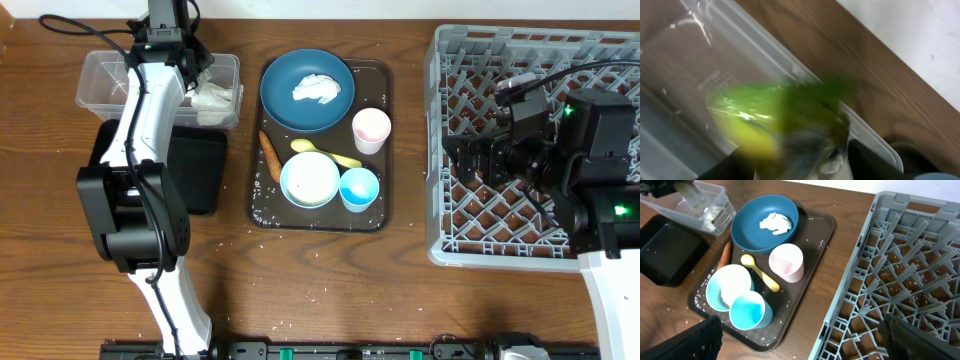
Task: Sort waste into correct bins and load items into the dishwasher rack
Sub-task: 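Carry wrapper with left gripper and drop it into clear bin, then reach left gripper into blue bowl and grasp the white tissue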
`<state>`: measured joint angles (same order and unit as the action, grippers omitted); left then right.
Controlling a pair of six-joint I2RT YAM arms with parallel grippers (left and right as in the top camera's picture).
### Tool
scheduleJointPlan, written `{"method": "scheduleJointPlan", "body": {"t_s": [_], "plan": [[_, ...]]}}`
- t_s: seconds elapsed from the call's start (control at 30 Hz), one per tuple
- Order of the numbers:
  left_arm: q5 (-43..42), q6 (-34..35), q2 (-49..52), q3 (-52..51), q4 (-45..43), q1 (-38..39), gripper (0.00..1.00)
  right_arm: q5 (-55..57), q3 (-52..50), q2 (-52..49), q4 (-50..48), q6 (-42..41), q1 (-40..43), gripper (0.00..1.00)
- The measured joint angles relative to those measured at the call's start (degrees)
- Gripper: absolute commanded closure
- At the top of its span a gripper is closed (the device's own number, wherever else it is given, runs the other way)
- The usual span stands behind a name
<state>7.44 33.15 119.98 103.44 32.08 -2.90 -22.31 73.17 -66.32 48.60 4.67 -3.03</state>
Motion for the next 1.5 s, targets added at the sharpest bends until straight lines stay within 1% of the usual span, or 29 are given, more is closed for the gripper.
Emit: {"method": "scheduleJointPlan", "body": {"t_s": [0.1,0.17,0.23,0.33,0.47,0.57,0.63,0.77,0.83,0.93,1.07,1.23,1.3,1.33,1.47,1.5], "plan": [[-2.1,-0.3,-0.8,0.0,0.7,0.0,0.29,0.0,0.0,0.0,0.0,0.0,0.0,0.01],[-4.1,-0.5,-2.1,0.0,0.7,0.3,0.24,0.0,0.0,0.0,0.0,0.0,0.0,0.01],[-5.7,-1.0,-3.8,0.0,0.7,1.0,0.21,0.0,0.0,0.0,-0.1,0.0,0.0,0.01],[-7.3,-1.5,-6.3,0.0,0.7,3.7,0.19,0.0,0.0,0.0,-0.2,0.0,0.0,0.01],[-7.1,-1.7,-6.9,0.0,-0.1,10.3,0.18,0.0,0.0,0.0,-0.2,0.0,0.0,0.01],[-6.8,-2.4,-4.9,0.0,-2.9,15.4,0.16,0.0,0.0,0.0,0.0,0.0,0.0,0.01],[-6.6,-4.1,-2.5,0.0,-5.5,18.2,0.16,0.0,0.0,0.0,0.3,0.0,0.0,0.01],[-6.6,-10.7,3.0,0.0,-7.1,21.4,0.13,0.0,0.0,0.0,0.4,-0.1,0.0,0.01],[-6.6,-13.8,6.1,0.0,-7.4,22.2,0.11,0.0,0.0,0.0,0.5,-0.1,0.0,0.01],[-6.6,-16.5,10.1,0.0,-8.3,22.2,0.07,0.0,0.0,0.0,1.4,-0.1,0.0,0.01],[-6.6,-18.1,13.4,0.0,-10.5,21.8,0.05,0.0,0.0,0.0,1.7,-0.1,0.0,0.01],[-6.6,-18.6,14.3,0.0,-12.9,21.7,0.05,0.0,0.0,0.0,1.7,-0.1,0.0,0.01],[-6.6,-18.6,14.3,0.0,-13.7,21.8,0.11,0.0,0.0,0.0,1.7,-0.1,0.0,0.01],[-6.6,-18.7,14.3,0.0,-13.9,21.8,0.17,0.0,0.0,0.0,1.7,-0.1,0.0,0.01],[-6.9,-19.0,14.9,0.0,-14.0,21.7,0.49,0.0,0.0,0.0,1.7,-0.1,0.0,0.01],[-7.2,-18.9,15.1,0.0,-14.0,21.7,0.53,0.0,0.0,0.0,1.7,-0.1,0.0,0.01]]}}
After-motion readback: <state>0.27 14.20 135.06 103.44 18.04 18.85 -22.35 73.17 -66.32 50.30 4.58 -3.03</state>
